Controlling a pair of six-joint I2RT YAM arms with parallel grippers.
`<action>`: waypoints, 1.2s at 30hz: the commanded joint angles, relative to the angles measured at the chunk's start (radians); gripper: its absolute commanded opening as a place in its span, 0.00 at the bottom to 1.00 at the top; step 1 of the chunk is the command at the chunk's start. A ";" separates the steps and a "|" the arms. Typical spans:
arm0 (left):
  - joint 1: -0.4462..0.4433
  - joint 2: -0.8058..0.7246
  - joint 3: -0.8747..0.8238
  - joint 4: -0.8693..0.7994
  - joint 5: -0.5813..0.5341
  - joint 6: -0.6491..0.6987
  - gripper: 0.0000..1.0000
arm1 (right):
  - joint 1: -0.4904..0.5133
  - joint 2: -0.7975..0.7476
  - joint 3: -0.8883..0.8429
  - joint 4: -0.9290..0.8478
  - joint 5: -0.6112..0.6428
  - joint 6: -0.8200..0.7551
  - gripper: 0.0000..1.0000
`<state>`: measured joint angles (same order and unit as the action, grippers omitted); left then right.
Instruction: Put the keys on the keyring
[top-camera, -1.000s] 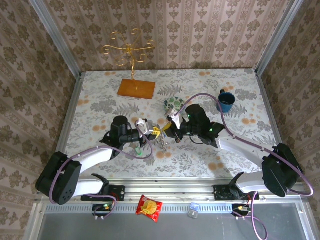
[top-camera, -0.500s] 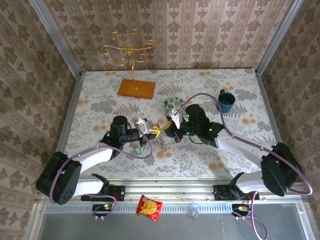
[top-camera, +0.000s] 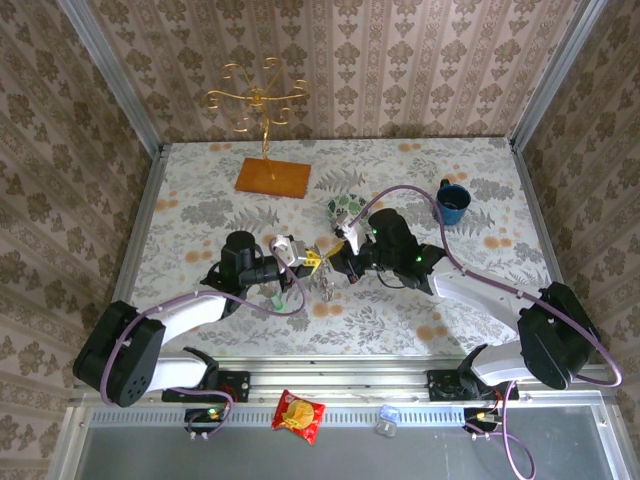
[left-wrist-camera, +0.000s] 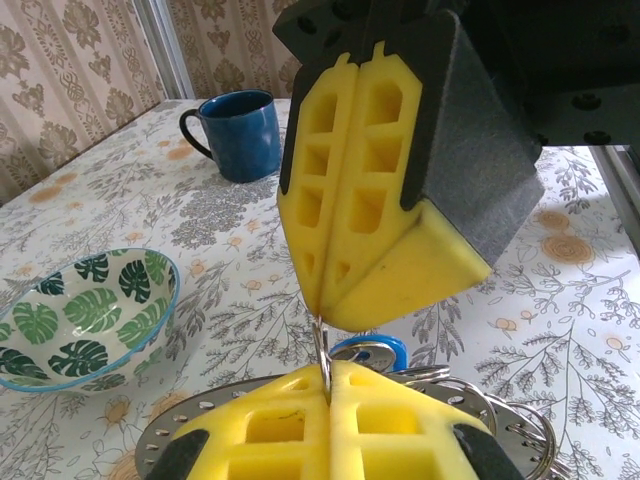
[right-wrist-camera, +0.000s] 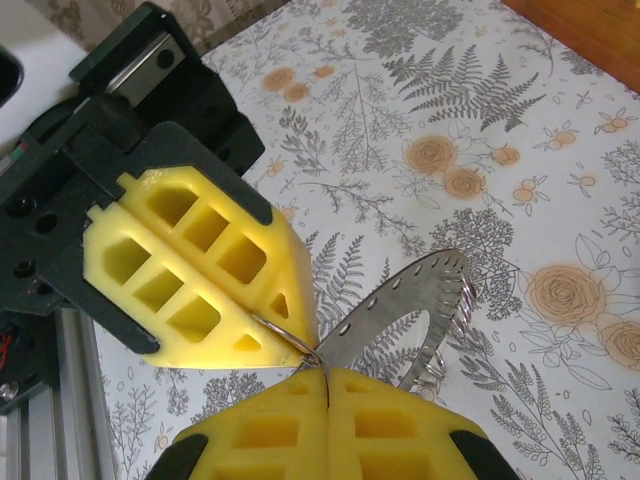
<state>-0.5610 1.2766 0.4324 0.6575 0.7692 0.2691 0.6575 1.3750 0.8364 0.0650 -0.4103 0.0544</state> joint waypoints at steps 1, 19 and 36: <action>-0.004 0.005 -0.004 0.051 0.048 -0.001 0.00 | -0.032 0.010 0.019 0.063 0.021 0.054 0.00; -0.007 0.031 -0.010 0.125 0.054 -0.031 0.00 | -0.091 0.024 -0.005 0.078 -0.019 0.024 0.39; 0.006 0.086 -0.040 0.307 0.124 -0.111 0.00 | -0.102 -0.005 -0.007 -0.008 -0.208 -0.447 0.44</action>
<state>-0.5610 1.3586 0.3985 0.8894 0.8459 0.1879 0.5518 1.3495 0.7883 0.1158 -0.5819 -0.3023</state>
